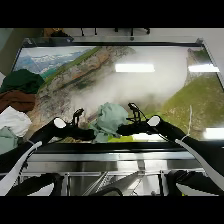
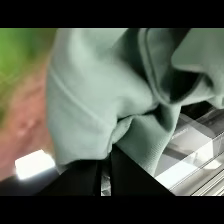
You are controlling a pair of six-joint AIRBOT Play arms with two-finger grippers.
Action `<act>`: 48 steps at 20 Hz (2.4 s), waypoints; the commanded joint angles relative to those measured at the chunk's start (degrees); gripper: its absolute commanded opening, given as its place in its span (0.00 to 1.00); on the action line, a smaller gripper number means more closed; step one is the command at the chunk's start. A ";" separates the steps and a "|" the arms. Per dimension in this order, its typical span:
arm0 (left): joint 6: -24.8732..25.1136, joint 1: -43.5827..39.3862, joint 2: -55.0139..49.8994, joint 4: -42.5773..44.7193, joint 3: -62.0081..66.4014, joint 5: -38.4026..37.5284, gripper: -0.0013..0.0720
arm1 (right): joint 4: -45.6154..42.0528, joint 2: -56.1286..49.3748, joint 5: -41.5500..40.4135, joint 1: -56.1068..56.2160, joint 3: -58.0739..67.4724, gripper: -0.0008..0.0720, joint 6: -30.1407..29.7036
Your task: Fold the shirts.
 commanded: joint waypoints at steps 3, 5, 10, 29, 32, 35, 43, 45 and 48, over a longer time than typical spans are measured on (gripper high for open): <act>0.46 1.07 0.57 2.19 11.19 -6.27 0.04 | 0.63 4.26 6.01 -6.21 6.95 0.05 -1.38; -0.85 4.59 6.45 3.13 16.76 -9.38 0.04 | 2.47 7.87 11.37 -13.00 14.03 0.05 -1.42; -3.48 16.11 24.26 7.10 31.87 -14.36 0.04 | 8.33 19.12 18.14 -28.68 27.63 0.05 -1.60; 1.18 21.00 28.96 6.64 -8.81 -4.09 0.04 | -2.93 18.73 18.21 -32.46 -3.91 0.05 7.23; 7.21 21.00 21.49 0.81 -10.49 -0.37 0.04 | -2.75 11.61 16.76 -32.48 -5.95 0.05 3.67; 9.55 21.00 14.67 -0.63 -8.39 -0.46 0.04 | -2.49 8.02 13.88 -33.35 -5.01 0.32 -1.27; 10.38 21.00 5.57 -0.61 2.64 -6.34 0.04 | -4.79 13.22 27.76 -43.36 2.36 0.77 -0.85; 10.38 21.00 5.38 -0.59 3.76 -6.29 0.04 | -5.29 14.69 31.26 -41.90 1.92 0.86 1.95; 10.38 21.00 5.38 -0.63 4.50 -6.19 0.04 | -6.21 15.39 28.09 -35.30 0.07 0.90 2.54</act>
